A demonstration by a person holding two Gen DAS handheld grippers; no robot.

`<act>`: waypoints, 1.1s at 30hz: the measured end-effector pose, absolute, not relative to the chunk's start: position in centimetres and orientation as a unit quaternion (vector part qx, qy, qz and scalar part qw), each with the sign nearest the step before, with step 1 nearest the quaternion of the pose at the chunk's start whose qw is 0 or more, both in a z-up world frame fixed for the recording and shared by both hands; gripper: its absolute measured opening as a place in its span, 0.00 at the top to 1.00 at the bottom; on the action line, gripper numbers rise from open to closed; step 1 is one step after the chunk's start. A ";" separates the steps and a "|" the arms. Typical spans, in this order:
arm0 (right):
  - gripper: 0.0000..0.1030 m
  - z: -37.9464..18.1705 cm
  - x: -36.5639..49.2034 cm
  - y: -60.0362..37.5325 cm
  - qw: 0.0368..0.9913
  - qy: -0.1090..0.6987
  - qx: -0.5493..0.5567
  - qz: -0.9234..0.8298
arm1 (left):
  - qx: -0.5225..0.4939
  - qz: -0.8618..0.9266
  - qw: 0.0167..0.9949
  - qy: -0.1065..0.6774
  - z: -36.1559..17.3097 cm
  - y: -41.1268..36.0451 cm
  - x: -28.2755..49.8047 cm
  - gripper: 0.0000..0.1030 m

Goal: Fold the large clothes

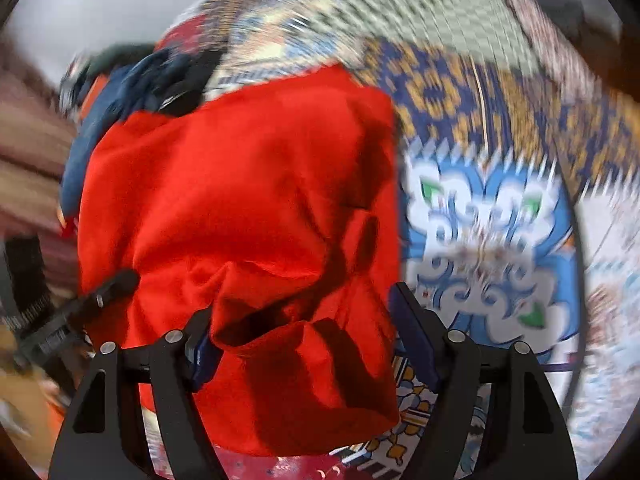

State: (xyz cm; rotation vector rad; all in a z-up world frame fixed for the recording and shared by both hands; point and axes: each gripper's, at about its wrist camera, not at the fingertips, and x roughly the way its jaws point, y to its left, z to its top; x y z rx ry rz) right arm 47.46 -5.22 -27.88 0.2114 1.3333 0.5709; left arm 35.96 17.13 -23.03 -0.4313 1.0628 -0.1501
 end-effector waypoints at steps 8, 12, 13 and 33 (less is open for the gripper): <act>0.18 -30.3 51.0 -5.2 0.704 0.630 0.124 0.305 | -0.279 -0.100 0.808 0.509 -25.5 19.2 37.6 0.29; 0.20 -30.8 51.6 -3.9 0.694 0.630 0.135 0.322 | -0.281 -0.108 0.809 0.505 -25.7 19.1 38.2 0.29; 0.21 -30.9 51.7 -3.5 0.691 0.630 0.139 0.324 | -0.282 -0.111 0.808 0.504 -25.8 19.0 38.5 0.28; 0.79 -21.0 46.6 -2.8 0.718 0.572 0.154 0.366 | -0.269 -0.145 0.823 0.480 -19.0 16.0 38.6 0.65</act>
